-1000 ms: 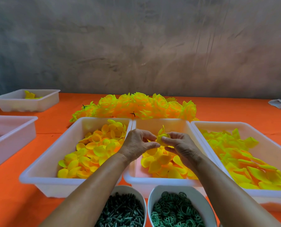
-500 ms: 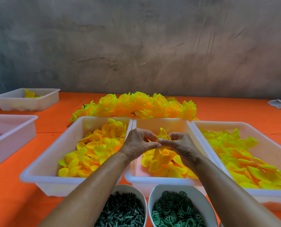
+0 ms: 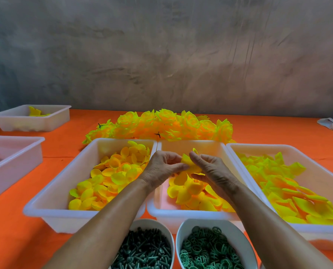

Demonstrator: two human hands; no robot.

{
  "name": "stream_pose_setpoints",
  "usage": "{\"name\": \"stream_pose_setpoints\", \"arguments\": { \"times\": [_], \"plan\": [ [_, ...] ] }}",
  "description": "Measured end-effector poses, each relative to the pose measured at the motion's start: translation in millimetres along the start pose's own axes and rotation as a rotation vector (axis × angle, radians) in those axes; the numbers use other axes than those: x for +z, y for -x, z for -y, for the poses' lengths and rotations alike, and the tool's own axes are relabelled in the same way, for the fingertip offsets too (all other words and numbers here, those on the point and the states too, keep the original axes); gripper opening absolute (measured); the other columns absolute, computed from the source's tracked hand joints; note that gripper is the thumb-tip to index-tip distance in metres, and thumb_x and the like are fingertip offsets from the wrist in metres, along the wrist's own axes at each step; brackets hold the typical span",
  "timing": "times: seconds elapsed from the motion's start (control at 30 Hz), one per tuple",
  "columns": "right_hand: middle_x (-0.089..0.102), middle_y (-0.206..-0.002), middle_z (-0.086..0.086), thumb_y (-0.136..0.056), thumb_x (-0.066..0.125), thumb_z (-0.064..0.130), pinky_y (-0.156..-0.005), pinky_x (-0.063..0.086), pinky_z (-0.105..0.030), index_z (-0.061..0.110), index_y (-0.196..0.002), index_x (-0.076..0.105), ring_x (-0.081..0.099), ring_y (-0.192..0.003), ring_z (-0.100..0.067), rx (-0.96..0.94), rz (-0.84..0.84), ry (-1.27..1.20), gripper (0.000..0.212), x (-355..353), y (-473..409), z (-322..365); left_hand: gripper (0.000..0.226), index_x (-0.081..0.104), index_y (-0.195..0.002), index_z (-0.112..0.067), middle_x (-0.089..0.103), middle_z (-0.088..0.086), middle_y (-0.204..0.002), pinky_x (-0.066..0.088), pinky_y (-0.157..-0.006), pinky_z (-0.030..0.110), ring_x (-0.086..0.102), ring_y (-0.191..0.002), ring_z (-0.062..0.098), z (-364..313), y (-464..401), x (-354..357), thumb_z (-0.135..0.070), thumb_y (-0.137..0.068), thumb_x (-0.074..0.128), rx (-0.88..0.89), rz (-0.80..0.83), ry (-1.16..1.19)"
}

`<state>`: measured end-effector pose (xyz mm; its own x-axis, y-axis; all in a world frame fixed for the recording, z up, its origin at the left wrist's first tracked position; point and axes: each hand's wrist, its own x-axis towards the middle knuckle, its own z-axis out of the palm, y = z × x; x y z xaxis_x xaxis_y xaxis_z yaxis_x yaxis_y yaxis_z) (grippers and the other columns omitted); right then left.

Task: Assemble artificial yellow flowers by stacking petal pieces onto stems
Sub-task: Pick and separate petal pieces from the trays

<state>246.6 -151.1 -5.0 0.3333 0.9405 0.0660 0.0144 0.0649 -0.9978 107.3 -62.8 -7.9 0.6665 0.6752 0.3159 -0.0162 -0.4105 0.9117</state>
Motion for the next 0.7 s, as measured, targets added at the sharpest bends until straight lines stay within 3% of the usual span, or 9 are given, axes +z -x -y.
{"name": "stream_pose_setpoints", "arguments": {
  "times": [0.07,0.13,0.23,0.33,0.53,0.63,0.7],
  "plan": [
    [0.072,-0.092,-0.008,-0.08,0.062,0.041,-0.074,0.05,-0.03,0.009,-0.087,0.069,0.066,-0.087,-0.017,0.019,0.008,-0.01,0.034,-0.9,0.6,0.3,0.003,0.071,-0.084,-0.008,0.066,0.003,-0.068,0.047,-0.054,0.021,0.057,-0.054,0.006,-0.4,-0.5,-0.5,-0.01,-0.082,0.07,-0.012,-0.023,0.028],
    [0.071,-0.087,-0.006,-0.083,0.063,0.034,-0.073,0.049,-0.03,0.012,-0.079,0.066,0.064,-0.086,-0.018,0.028,0.005,-0.017,0.023,-2.5,1.2,0.1,0.007,0.071,-0.085,-0.008,0.067,0.001,-0.068,0.047,-0.055,0.021,0.058,-0.055,0.004,-0.9,-0.1,-0.3,-0.015,-0.082,0.07,-0.009,-0.008,0.013],
    [0.068,-0.075,-0.002,-0.076,0.07,0.034,-0.071,0.048,-0.029,0.015,-0.07,0.061,0.063,-0.081,-0.018,0.03,-0.015,0.014,0.021,-2.8,1.3,-0.4,0.02,0.07,-0.079,-0.01,0.064,-0.005,-0.064,0.046,-0.055,0.021,0.054,-0.058,0.005,-1.1,1.2,2.1,-0.025,-0.072,0.08,0.009,0.043,-0.095],
    [0.066,-0.069,0.0,-0.066,0.073,0.039,-0.07,0.047,-0.031,0.015,-0.068,0.059,0.063,-0.078,-0.018,0.047,0.017,0.052,0.028,-2.0,0.9,-0.8,0.037,0.066,-0.081,-0.003,0.06,0.003,-0.066,0.045,-0.054,0.028,0.052,-0.059,0.011,1.3,0.1,4.3,-0.031,-0.064,0.085,0.041,0.008,-0.223],
    [0.073,-0.085,-0.004,-0.068,0.07,0.045,-0.074,0.048,-0.032,0.016,-0.071,0.063,0.067,-0.087,-0.018,0.032,0.033,0.035,0.03,-3.8,0.0,-2.1,0.036,0.062,-0.075,-0.002,0.064,0.016,-0.067,0.049,-0.051,0.028,0.062,-0.06,0.019,4.9,-1.9,2.0,-0.034,-0.075,0.077,0.037,-0.029,-0.174],
    [0.073,-0.094,-0.004,-0.073,0.067,0.047,-0.077,0.047,-0.033,0.019,-0.074,0.068,0.068,-0.095,-0.019,0.047,0.085,0.05,0.029,-4.5,0.2,-2.9,0.043,0.06,-0.071,-0.009,0.061,0.004,-0.062,0.049,-0.049,0.027,0.06,-0.058,0.015,4.1,-1.5,2.3,-0.05,-0.065,0.074,0.021,-0.041,-0.16],
    [0.073,-0.09,-0.003,-0.073,0.068,0.045,-0.075,0.046,-0.032,0.02,-0.071,0.069,0.067,-0.093,-0.02,0.061,0.111,0.05,0.025,-4.8,0.8,-2.7,0.036,0.061,-0.072,-0.012,0.062,0.0,-0.064,0.05,-0.049,0.026,0.058,-0.056,0.011,4.5,-1.7,2.6,-0.044,-0.066,0.078,0.027,-0.038,-0.187]
  ]
}}
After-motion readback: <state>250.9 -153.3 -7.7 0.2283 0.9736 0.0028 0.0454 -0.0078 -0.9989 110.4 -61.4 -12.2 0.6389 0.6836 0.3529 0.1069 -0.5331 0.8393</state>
